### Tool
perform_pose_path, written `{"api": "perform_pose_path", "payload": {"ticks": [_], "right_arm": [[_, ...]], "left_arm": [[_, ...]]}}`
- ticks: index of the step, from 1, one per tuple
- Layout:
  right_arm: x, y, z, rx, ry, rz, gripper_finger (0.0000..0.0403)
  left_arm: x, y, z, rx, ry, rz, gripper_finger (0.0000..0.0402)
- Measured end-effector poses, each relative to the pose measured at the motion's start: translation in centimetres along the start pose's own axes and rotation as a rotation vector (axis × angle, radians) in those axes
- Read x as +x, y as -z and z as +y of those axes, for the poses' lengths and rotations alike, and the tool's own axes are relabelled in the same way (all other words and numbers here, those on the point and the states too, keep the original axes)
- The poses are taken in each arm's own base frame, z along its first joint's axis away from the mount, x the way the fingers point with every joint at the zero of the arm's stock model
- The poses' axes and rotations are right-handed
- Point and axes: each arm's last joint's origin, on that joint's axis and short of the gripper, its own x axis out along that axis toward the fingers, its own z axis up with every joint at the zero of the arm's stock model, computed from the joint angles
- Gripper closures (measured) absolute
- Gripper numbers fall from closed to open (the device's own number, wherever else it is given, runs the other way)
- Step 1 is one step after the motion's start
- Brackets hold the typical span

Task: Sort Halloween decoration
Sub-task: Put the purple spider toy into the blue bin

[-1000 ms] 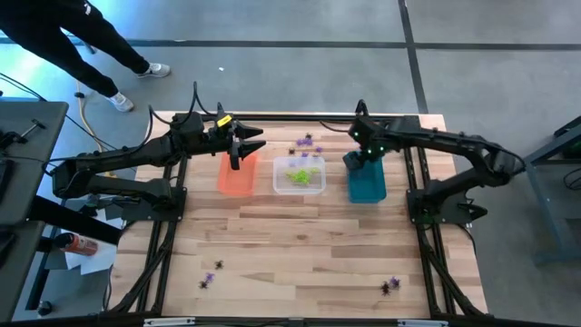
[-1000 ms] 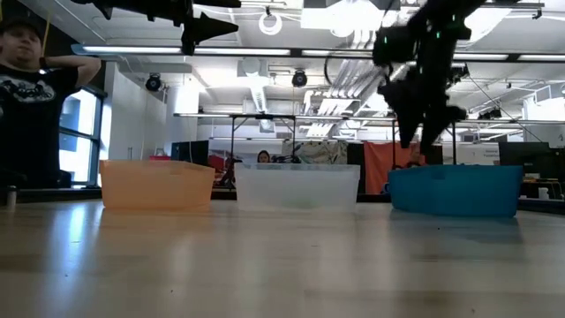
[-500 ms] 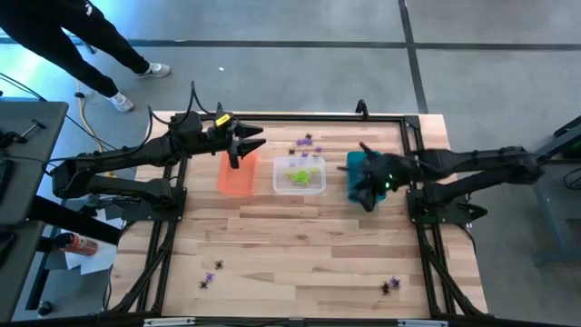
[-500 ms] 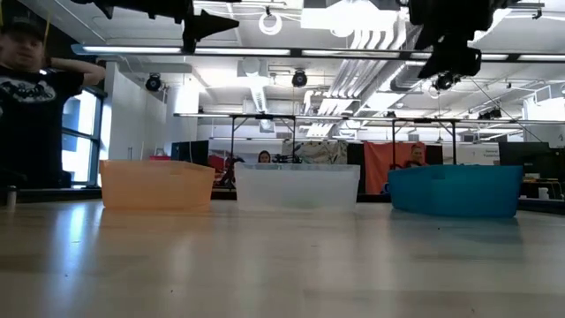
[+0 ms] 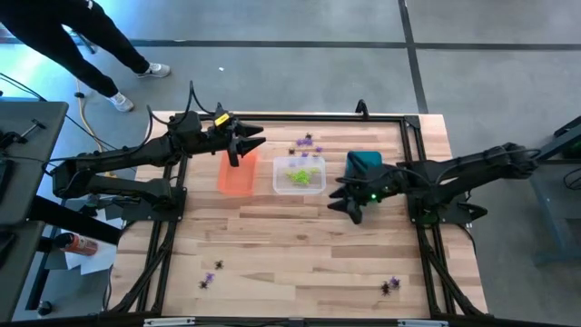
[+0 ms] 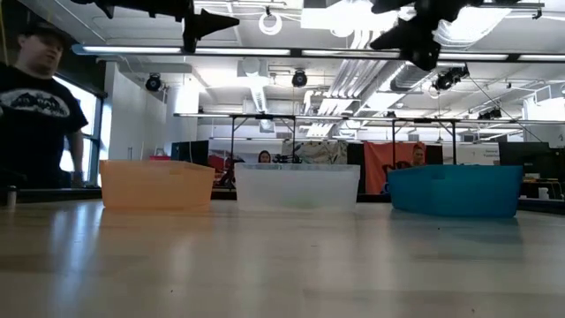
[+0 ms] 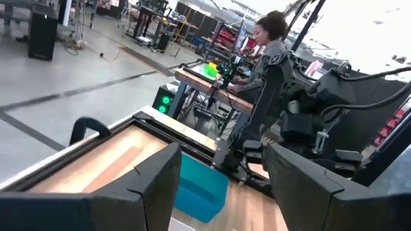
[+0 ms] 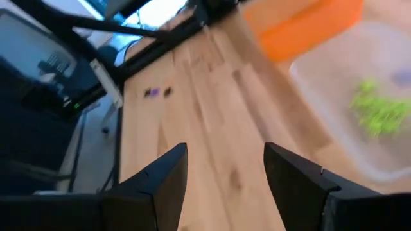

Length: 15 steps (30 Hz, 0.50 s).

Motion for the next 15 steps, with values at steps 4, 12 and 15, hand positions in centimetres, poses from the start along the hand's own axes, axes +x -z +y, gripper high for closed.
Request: {"api": "perform_pose_path", "payload": {"ticks": [4, 12, 15], "right_arm": [[0.2, -0.8, 0.0, -0.043, 0.025, -0.064, 0.0204], [0.0, -1.2, -0.1, 0.059, 0.028, -0.081, 0.0204], [0.0, -1.1, -0.1, 0.05, 0.024, -0.069, 0.0204]], "left_arm": [[0.0, 0.1, 0.0, -0.056, -0.005, 0.012, 0.0186], [-0.1, 1.3, 0.5, -0.093, -0.054, 0.128, 0.0186], [0.4, 1.4, 0.4, -0.18, -0.032, 0.122, 0.0186]]}}
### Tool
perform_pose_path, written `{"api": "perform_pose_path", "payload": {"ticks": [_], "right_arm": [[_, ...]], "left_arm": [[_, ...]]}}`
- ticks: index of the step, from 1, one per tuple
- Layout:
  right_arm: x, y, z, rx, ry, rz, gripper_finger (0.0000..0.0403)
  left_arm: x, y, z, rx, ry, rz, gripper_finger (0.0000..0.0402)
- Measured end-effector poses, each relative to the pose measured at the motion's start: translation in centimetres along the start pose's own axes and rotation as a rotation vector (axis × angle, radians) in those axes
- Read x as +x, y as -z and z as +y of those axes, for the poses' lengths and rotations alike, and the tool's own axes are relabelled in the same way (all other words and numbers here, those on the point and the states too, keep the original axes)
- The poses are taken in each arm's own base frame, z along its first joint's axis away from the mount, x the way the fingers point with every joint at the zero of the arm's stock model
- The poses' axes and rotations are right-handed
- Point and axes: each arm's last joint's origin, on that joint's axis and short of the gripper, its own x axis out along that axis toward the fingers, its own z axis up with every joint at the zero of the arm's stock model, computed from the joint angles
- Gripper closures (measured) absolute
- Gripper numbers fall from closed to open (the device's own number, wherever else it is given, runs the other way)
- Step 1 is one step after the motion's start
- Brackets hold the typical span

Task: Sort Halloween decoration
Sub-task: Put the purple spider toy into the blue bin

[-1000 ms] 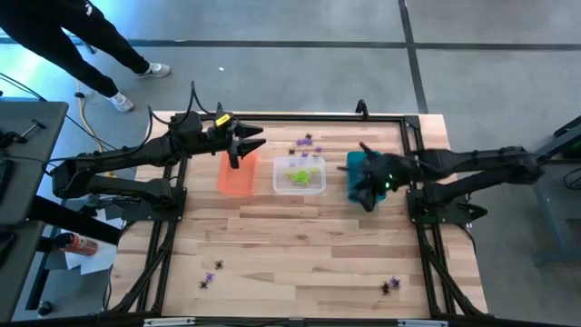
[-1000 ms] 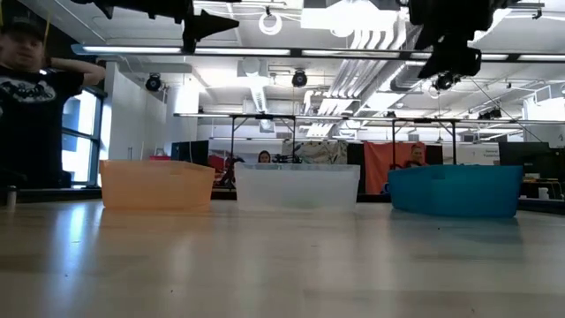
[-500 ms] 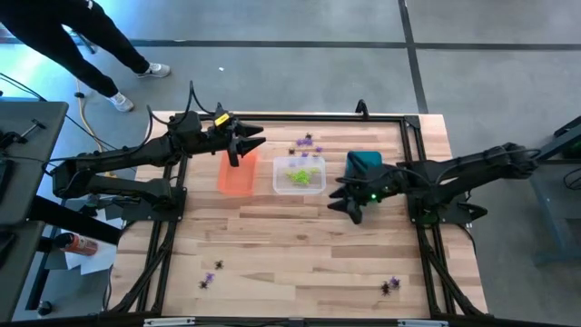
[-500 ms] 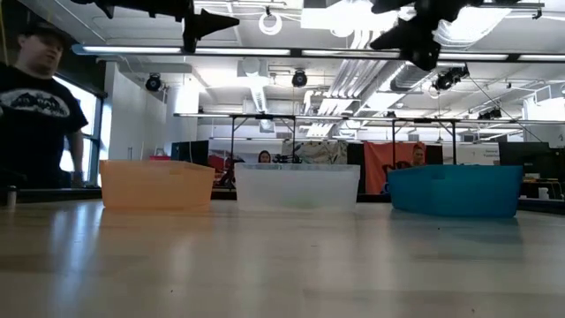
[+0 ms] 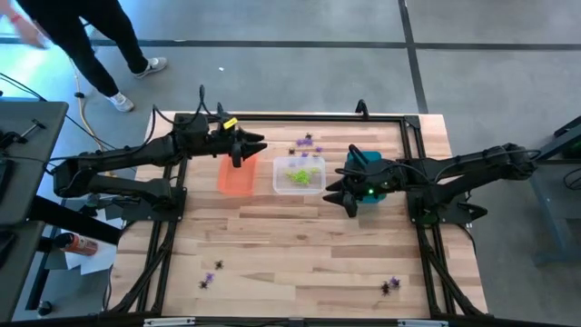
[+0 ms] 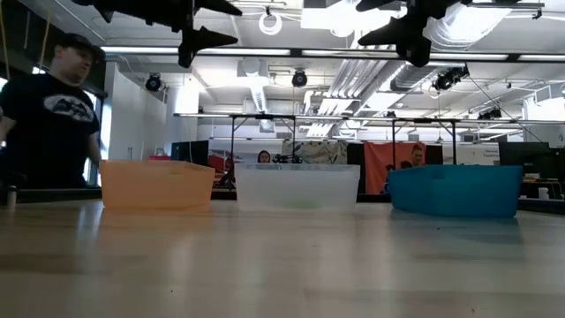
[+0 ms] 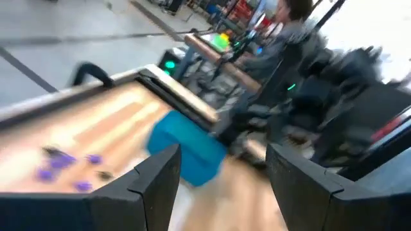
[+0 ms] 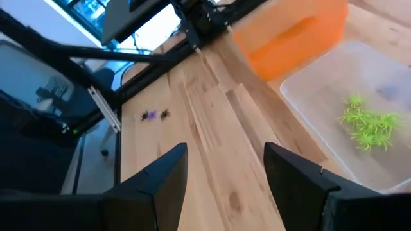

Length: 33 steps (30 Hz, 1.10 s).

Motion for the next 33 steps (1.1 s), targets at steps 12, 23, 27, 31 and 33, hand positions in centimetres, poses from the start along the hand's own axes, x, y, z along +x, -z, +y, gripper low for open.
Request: {"api": "perform_pose_path", "payload": {"ticks": [12, 23, 27, 31, 33], "right_arm": [[-0.4, 2.2, -0.7, 0.011, -0.054, 0.326, 0.0204], [-0.8, 3.8, 0.5, -0.242, -0.124, 0.415, 0.0204], [-0.8, 4.0, 0.7, -0.248, -0.13, 0.419, 0.0204], [-0.9, 4.2, 0.8, -0.224, -0.109, 0.412, 0.0204], [-0.9, 4.2, 0.9, -0.222, -0.086, 0.398, 0.0204]], "left_arm": [[3.0, 7.1, -9.4, 0.123, -0.108, 0.795, 0.0186], [-3.4, 19.4, -16.6, 0.269, -0.259, 1.071, 0.0186], [-5.5, 23.5, -17.7, 0.53, -0.184, 1.156, 0.0186], [-6.9, 26.8, -17.1, 0.646, -0.167, 1.245, 0.0186], [-7.4, 27.9, -16.5, 0.627, -0.158, 1.273, 0.0186]]}}
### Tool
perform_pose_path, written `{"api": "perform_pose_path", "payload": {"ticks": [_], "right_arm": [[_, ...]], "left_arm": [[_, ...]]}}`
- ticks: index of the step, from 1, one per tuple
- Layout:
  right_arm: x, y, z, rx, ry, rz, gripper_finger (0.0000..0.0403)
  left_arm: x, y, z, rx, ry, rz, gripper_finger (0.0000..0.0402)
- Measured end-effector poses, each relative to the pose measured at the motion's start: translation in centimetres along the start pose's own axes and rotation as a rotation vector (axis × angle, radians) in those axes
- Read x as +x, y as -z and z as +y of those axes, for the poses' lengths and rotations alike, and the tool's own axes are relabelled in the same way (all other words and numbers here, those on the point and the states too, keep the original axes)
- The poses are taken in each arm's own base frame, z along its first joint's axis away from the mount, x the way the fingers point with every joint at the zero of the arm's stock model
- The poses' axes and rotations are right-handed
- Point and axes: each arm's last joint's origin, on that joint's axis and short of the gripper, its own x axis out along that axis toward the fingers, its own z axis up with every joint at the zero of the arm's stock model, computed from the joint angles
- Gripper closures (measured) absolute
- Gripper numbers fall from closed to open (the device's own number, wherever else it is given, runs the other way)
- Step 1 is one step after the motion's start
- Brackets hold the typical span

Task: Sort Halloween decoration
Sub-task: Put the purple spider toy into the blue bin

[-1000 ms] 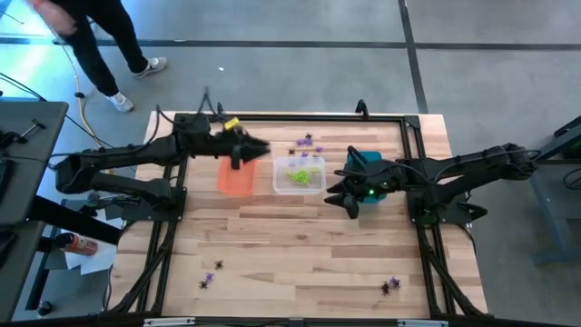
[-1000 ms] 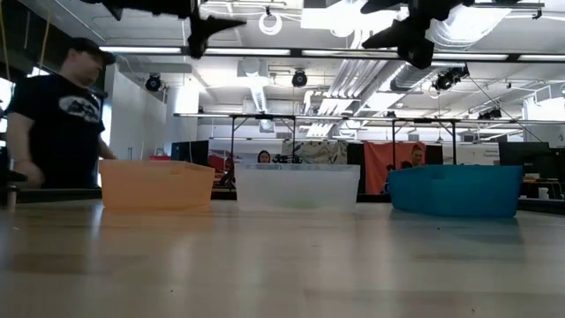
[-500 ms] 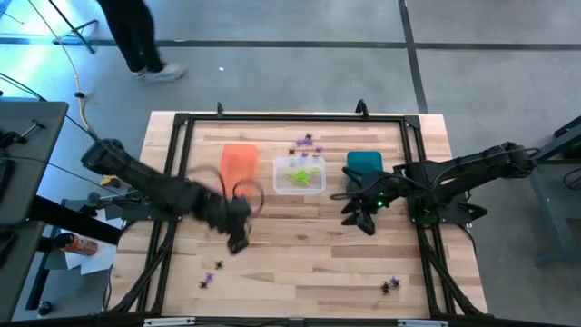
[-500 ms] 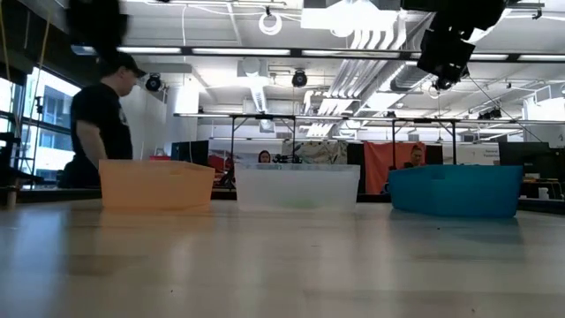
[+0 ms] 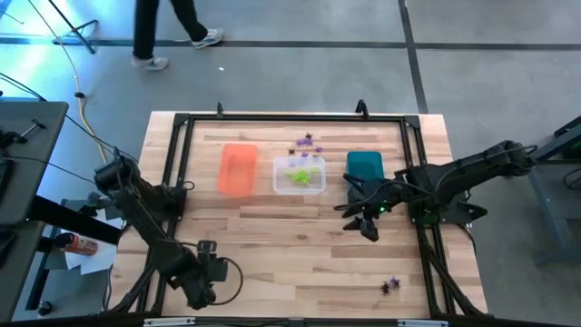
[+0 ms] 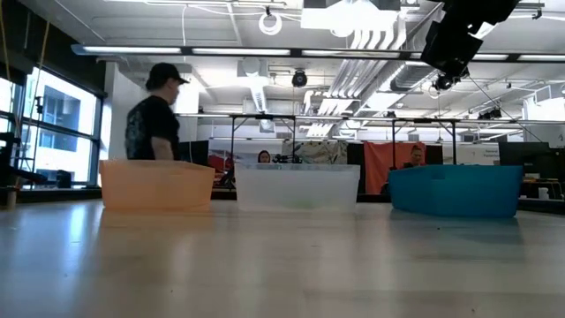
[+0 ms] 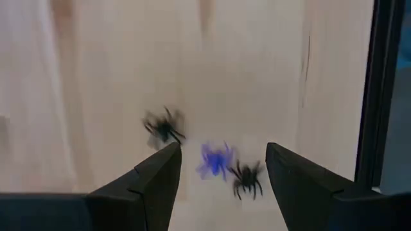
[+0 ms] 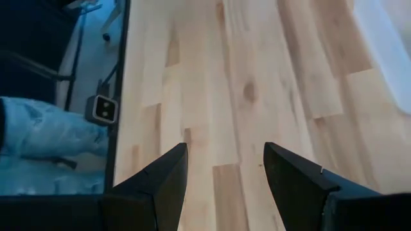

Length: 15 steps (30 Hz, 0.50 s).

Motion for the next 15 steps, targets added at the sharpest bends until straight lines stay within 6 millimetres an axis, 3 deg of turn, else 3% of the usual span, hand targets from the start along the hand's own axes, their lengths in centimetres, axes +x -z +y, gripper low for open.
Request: {"api": "perform_pose_path", "payload": {"ticks": [9, 15], "right_arm": [[0.0, 0.0, 0.1, 0.022, 0.107, -0.06, 0.0204], [0.0, 0.0, -0.1, 0.068, 0.145, -0.086, 0.0204]], "left_arm": [[3.9, 2.8, 1.0, -0.015, 0.079, -0.02, 0.0186], [4.7, 3.4, 1.6, -0.015, 0.078, -0.04, 0.0189]]}}
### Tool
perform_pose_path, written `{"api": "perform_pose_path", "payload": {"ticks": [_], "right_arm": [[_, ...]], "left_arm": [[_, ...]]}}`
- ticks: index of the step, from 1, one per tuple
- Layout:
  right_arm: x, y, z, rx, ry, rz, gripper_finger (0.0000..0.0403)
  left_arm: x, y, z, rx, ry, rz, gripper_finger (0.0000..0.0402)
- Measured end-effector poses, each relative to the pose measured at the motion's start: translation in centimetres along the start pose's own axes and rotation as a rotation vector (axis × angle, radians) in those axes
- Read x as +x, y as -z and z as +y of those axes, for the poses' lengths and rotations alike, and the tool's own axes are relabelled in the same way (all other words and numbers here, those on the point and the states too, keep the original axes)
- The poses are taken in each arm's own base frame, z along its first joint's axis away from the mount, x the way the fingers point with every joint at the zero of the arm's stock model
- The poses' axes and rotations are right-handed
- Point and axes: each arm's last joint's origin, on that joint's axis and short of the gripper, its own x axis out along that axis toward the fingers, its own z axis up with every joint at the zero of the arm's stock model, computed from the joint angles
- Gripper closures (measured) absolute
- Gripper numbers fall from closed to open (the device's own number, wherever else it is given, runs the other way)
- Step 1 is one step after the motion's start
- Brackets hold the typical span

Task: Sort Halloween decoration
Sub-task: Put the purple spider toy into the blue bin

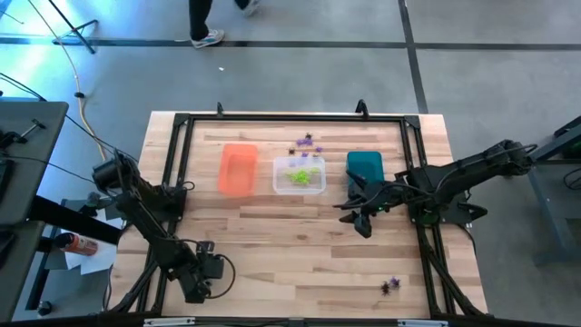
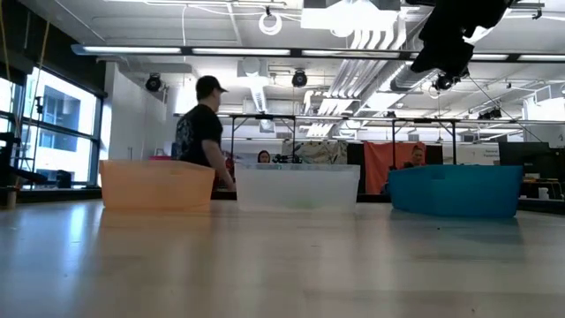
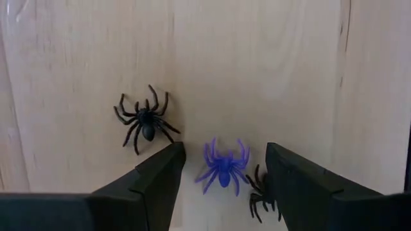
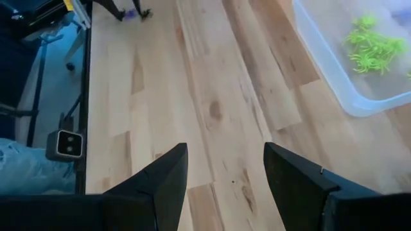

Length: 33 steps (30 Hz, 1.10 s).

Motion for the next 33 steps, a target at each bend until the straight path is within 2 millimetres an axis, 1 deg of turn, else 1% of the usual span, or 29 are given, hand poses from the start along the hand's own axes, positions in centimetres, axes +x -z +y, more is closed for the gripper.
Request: {"api": "perform_pose_path", "payload": {"ticks": [3, 6, 9, 13, 14, 18, 20, 22, 25, 28, 31, 33], "right_arm": [[0.0, 0.0, 0.0, 0.0, 0.011, -0.007, 0.0204], [0.0, -0.1, -0.1, 0.0, 0.04, -0.025, 0.0204], [0.0, -0.1, -0.2, -0.001, 0.056, -0.036, 0.0204], [0.0, -0.1, -0.2, -0.002, 0.066, -0.042, 0.0204], [0.0, -0.1, -0.2, -0.003, 0.066, -0.042, 0.0204], [0.0, -0.1, -0.2, -0.004, 0.066, -0.042, 0.0204], [0.0, -0.1, -0.2, -0.004, 0.067, -0.041, 0.0204], [0.0, -0.1, -0.2, -0.013, 0.069, -0.038, 0.0204], [0.0, -0.1, -0.3, -0.032, 0.072, -0.036, 0.0204], [0.0, -0.1, -0.3, -0.037, 0.076, -0.038, 0.0204], [0.0, -0.1, -0.3, -0.037, 0.079, -0.04, 0.0204], [0.0, -0.1, -0.3, -0.037, 0.079, -0.04, 0.0204]], "left_arm": [[0.2, 0.2, 0.3, 0.003, -0.009, 0.001, 0.0204], [0.3, 0.3, 0.5, 0.01, -0.023, 0.004, 0.0238], [0.3, 0.3, 0.6, 0.011, -0.038, -0.001, 0.0292], [0.4, 0.4, 0.8, 0.003, -0.056, 0.007, 0.0377], [0.3, 0.4, 0.8, -0.007, -0.056, 0.012, 0.0389], [-0.8, 0.2, 1.1, -0.058, -0.009, 0.025, 0.0392], [-2.3, 0.1, 1.4, -0.071, 0.032, 0.01, 0.0399], [-4.1, -0.2, 1.5, -0.088, 0.088, -0.037, 0.04], [-6.5, 0.0, 2.6, -0.111, 0.105, -0.065, 0.0401], [-8.4, 0.3, 3.4, -0.12, 0.15, -0.07, 0.0401], [-9.0, 0.3, 3.3, -0.18, 0.209, -0.061, 0.0401], [-8.8, 0.4, 2.5, -0.193, 0.262, -0.046, 0.0401]]}}
